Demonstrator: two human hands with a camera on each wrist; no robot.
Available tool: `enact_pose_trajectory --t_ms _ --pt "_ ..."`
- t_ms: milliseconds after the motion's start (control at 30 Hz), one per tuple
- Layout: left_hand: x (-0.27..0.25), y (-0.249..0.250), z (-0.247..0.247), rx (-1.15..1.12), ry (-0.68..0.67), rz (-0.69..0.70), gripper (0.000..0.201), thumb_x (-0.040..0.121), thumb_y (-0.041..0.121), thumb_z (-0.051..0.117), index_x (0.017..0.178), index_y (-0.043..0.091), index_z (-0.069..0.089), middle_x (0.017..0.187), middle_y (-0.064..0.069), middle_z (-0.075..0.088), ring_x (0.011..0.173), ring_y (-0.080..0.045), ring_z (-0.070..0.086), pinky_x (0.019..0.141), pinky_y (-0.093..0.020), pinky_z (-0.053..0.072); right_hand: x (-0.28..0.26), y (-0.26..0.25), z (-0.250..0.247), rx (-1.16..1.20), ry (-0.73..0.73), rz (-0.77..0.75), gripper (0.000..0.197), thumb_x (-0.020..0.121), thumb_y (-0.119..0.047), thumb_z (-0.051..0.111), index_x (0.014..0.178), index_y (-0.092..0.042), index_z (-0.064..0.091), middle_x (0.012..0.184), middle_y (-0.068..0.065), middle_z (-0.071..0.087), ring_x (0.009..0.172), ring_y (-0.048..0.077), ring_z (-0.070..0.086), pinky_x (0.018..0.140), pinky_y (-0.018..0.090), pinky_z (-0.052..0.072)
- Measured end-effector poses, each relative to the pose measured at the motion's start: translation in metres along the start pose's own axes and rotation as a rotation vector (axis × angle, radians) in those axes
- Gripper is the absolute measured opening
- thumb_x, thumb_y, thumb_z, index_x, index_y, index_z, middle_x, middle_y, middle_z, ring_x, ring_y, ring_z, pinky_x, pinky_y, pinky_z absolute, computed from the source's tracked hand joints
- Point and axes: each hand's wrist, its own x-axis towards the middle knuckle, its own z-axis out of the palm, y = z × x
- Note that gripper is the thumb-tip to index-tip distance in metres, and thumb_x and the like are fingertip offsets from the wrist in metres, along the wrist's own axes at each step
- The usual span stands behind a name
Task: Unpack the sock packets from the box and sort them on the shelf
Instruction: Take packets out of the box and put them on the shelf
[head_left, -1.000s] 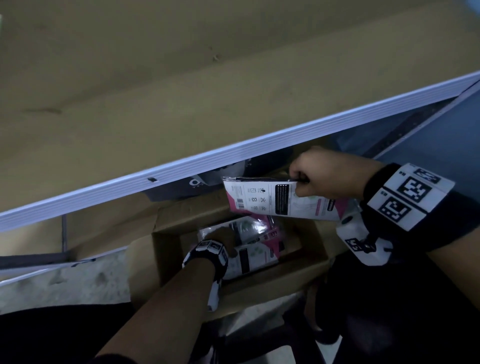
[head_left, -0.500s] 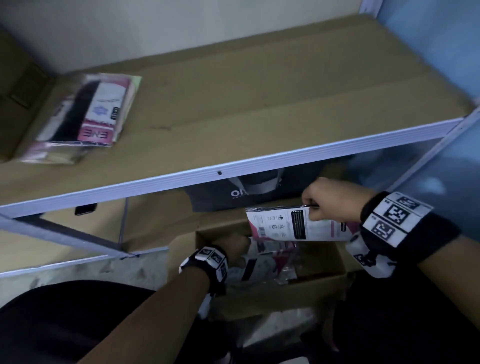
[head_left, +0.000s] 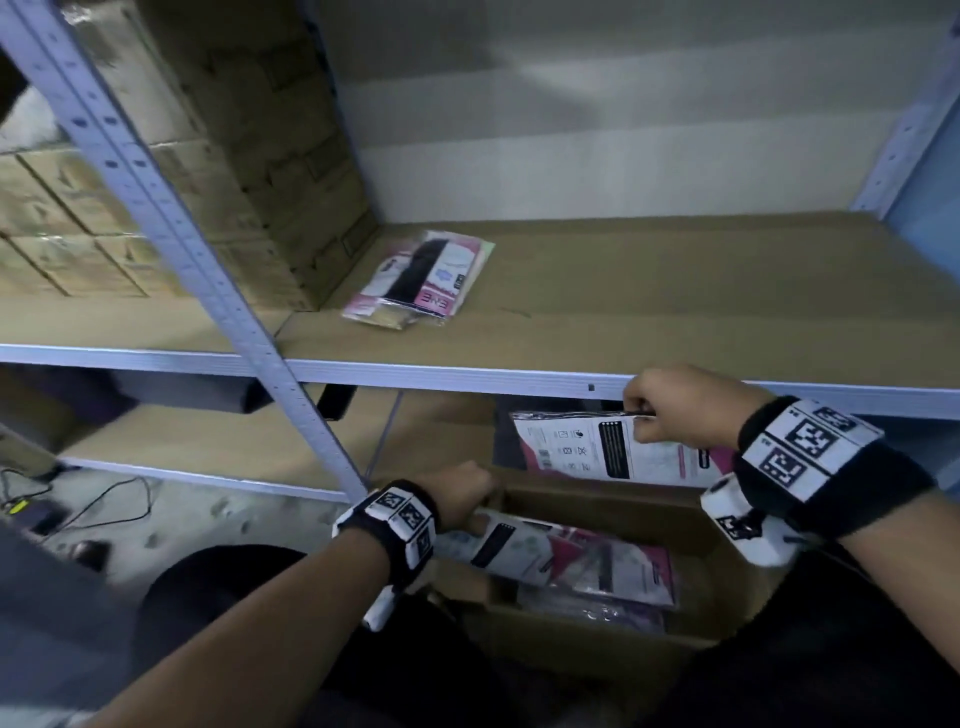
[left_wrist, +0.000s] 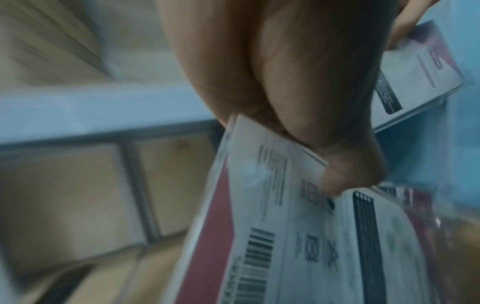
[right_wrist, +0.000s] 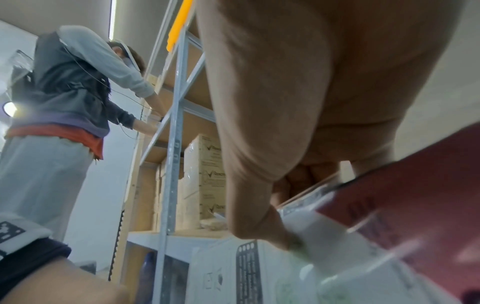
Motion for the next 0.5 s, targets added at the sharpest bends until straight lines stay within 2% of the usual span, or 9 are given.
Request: enact_pose_trajectory --t_ms 133,267,367,433,500 --pt "-0.048 -0.024 -0.019 -0.066 0.104 -0.066 0.019 0.078 0.007 0.067 0.097 0.009 0.064 0.099 -0.009 0.067 0.091 -0.024 0.061 0.070 -0.024 0.037 0.011 -0.033 -0.030 0.035 0.064 -0.074 0.009 0.080 -0.022 0.063 0.079 -0.012 0.063 0.076 0.010 0.067 0.062 0.021 0.053 0.057 0.032 0.042" --pt "-0.096 -0.051 -0.043 -0.149 0.238 -0.154 0.017 0.077 0.012 0.068 0.094 0.013 0.063 0.082 0.003 0.059 0.074 -0.014 0.053 0.060 -0.018 0.035 0.021 -0.065 -0.065 0.089 0.171 -0.133 0.014 0.082 -0.016 0.065 0.078 -0.002 0.063 0.066 0.006 0.058 0.056 0.016 0.045 0.050 0.027 0.034" --pt "-0.130 -0.074 -0.069 -0.192 0.352 -0.198 0.015 0.075 0.011 0.069 0.089 0.015 0.064 0.080 0.004 0.061 0.071 -0.011 0.053 0.057 -0.010 0.035 0.031 -0.079 -0.091 0.120 0.254 -0.140 0.016 0.083 -0.014 0.064 0.078 0.001 0.063 0.066 0.009 0.057 0.052 0.014 0.041 0.048 0.024 0.031" --pt "-0.150 -0.089 -0.089 -0.223 0.434 -0.231 0.015 0.075 0.011 0.070 0.080 0.021 0.061 0.078 0.006 0.062 0.070 -0.007 0.054 0.060 -0.010 0.037 0.041 -0.082 -0.104 0.142 0.316 -0.143 0.018 0.082 -0.014 0.064 0.079 0.004 0.064 0.067 0.012 0.059 0.055 0.018 0.046 0.050 0.025 0.034" --pt "-0.165 -0.106 -0.106 -0.261 0.535 -0.267 0.024 0.076 0.013 0.072 0.072 0.031 0.056 0.073 0.010 0.061 0.066 -0.001 0.055 0.060 -0.009 0.038 0.053 -0.081 -0.114 0.173 0.368 -0.141 0.017 0.082 -0.015 0.065 0.081 0.002 0.065 0.078 0.016 0.066 0.068 0.027 0.056 0.058 0.032 0.041"
